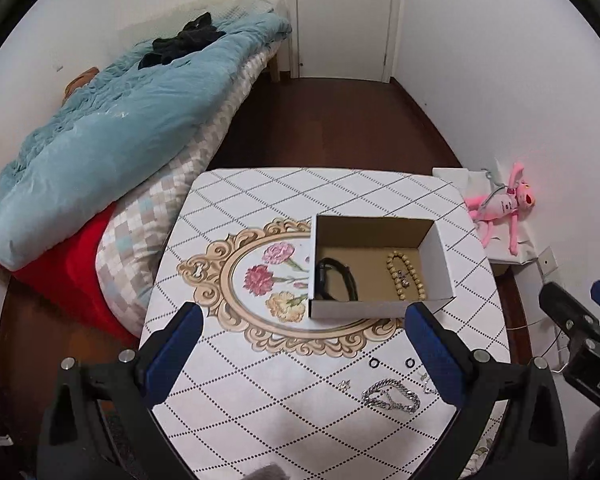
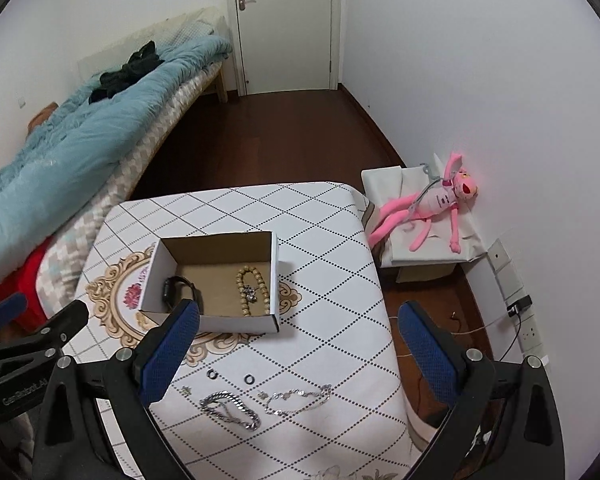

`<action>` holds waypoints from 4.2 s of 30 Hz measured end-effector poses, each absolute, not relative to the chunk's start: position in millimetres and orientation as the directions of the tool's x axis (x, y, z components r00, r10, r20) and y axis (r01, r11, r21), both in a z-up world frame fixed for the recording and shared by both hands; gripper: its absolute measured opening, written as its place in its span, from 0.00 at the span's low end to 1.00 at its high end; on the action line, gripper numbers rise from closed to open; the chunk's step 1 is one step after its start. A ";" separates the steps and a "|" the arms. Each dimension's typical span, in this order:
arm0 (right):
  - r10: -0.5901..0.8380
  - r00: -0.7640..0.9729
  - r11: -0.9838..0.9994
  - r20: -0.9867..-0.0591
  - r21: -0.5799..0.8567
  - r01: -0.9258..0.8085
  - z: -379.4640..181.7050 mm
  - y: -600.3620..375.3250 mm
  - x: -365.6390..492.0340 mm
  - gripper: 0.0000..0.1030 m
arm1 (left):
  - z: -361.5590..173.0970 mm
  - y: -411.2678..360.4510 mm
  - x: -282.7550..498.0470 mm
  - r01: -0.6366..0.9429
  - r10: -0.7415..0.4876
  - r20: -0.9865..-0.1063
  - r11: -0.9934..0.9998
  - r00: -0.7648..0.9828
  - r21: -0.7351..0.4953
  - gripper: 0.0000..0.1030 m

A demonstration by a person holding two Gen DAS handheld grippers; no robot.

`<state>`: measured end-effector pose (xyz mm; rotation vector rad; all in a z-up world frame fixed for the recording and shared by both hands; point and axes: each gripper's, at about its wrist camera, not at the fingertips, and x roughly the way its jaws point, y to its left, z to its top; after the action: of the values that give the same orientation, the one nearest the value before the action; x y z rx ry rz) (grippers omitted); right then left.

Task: Organize jewelry
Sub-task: 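Lift both tools out of the box, then grasp a silver chain bracelet with the left tool while the right tool grasps the other chain, then carry both silver chains over the box and open both tools to drop them, then lift both tools away from the box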

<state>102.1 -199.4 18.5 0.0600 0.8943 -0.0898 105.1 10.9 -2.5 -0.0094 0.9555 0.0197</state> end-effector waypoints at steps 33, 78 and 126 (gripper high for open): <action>0.090 0.314 0.947 -0.945 0.179 0.266 -177.7 -273.8 77.4 0.75 | -171.7 -72.5 83.2 0.177 -0.063 -0.947 0.984 0.315 -0.006 0.09; 0.348 0.548 0.915 -0.761 0.404 -0.020 -31.6 -218.8 109.0 0.00 | -6.2 -21.5 119.0 0.220 -0.363 -0.794 0.931 0.488 -0.290 0.06; -0.051 0.329 0.998 -0.943 -0.063 -0.025 -112.1 -172.8 256.1 0.92 | -100.0 21.5 229.4 0.007 0.024 -0.911 1.000 0.412 0.030 1.00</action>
<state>256.1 -172.8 -112.1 -0.0701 1.2360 -0.0166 229.4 21.5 -100.0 0.0306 1.1458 0.0104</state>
